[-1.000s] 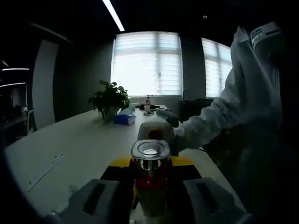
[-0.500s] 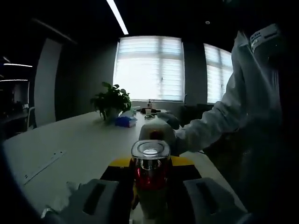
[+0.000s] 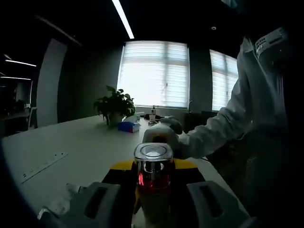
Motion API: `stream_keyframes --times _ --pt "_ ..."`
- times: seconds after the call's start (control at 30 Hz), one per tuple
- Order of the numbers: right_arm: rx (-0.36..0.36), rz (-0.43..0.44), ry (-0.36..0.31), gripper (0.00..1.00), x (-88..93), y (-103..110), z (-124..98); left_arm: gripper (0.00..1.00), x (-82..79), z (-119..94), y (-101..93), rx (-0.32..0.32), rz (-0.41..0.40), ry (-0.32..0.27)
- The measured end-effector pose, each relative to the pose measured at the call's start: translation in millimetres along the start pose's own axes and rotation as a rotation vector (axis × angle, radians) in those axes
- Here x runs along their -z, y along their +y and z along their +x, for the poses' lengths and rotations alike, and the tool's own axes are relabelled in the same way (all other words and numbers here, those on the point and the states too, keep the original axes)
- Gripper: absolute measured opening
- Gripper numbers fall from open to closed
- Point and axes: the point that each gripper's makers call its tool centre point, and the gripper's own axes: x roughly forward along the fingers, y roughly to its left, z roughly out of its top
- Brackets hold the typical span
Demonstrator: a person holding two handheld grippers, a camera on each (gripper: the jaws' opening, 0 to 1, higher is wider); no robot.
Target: Arrange the skincare products in the storage area until every visible bottle or jar stands upright without overlapping.
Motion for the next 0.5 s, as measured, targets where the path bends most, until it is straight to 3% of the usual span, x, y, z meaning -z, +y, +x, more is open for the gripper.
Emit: stream_keyframes --times 0.17,0.3,0.5 --pt "-0.003 0.034 -0.013 0.27 -0.6 -1.4 -2.0 0.24 3.9 -3.8 3.0 -0.004 0.005 -0.007" --pt "0.000 0.025 -0.010 0.28 0.5 -2.7 -3.5 0.25 -2.5 -5.7 7.3 -0.019 -0.017 -0.039" --pt "0.008 0.029 -0.010 0.32 0.7 -5.4 -5.0 0.25 -3.2 -3.1 5.3 -0.015 -0.017 -0.040"
